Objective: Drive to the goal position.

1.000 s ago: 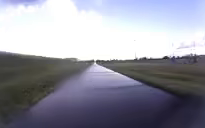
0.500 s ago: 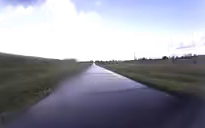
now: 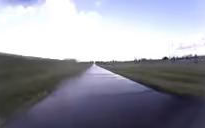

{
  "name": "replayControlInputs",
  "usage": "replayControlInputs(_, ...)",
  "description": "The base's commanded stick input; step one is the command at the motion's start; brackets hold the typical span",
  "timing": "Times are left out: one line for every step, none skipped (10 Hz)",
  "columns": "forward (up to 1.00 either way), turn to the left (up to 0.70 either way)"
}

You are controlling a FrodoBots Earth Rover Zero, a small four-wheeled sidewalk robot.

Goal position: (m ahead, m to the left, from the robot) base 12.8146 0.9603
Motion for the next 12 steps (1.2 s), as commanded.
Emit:
replayControlInputs(0.45,0.0)
replayControlInputs(0.45,0.0)
replayControlInputs(0.45,0.0)
replayControlInputs(0.45,0.0)
replayControlInputs(0.45,0.0)
replayControlInputs(0.45,0.0)
replayControlInputs(0.45,0.0)
replayControlInputs(0.45,0.27)
replayControlInputs(0.45,0.27)
replayControlInputs(0.45,0.27)
replayControlInputs(0.45,0.27)
replayControlInputs(0.45,0.27)
